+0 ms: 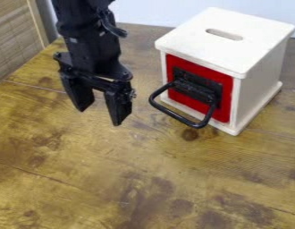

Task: Close the drawer

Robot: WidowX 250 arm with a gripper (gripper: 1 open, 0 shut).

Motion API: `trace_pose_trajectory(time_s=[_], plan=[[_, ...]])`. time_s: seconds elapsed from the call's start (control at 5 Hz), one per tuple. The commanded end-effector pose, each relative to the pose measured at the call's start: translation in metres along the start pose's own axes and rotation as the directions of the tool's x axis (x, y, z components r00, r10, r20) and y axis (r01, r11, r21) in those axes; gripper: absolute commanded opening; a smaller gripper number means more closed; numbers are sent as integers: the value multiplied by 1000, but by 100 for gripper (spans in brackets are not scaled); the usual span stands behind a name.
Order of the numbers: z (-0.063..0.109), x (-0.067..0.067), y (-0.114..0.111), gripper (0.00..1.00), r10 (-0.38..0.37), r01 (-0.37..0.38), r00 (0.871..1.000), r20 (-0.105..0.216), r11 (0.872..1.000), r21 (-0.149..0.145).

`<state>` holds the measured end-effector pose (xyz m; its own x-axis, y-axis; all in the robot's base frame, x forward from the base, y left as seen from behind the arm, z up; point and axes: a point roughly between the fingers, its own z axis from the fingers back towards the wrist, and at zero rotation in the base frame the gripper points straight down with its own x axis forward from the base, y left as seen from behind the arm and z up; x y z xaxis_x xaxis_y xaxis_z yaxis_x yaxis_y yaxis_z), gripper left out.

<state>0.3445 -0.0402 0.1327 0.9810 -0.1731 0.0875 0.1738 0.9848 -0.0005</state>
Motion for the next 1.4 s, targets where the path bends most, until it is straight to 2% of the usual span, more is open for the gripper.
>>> trace_pose_trajectory(time_s=[0.0,0.2,0.4,0.6,1.0,1.2], plan=[[24,11,-8,100,-36,36,996,80,999,8],[26,14,-15,100,-57,57,995,87,998,7],[24,18,-13,100,-21,21,996,81,1000,7],[24,16,-4,100,18,-19,996,82,1000,10],[21,16,16,100,-2,2,997,79,1000,5],[20,17,15,100,18,-19,997,71,1000,7]])
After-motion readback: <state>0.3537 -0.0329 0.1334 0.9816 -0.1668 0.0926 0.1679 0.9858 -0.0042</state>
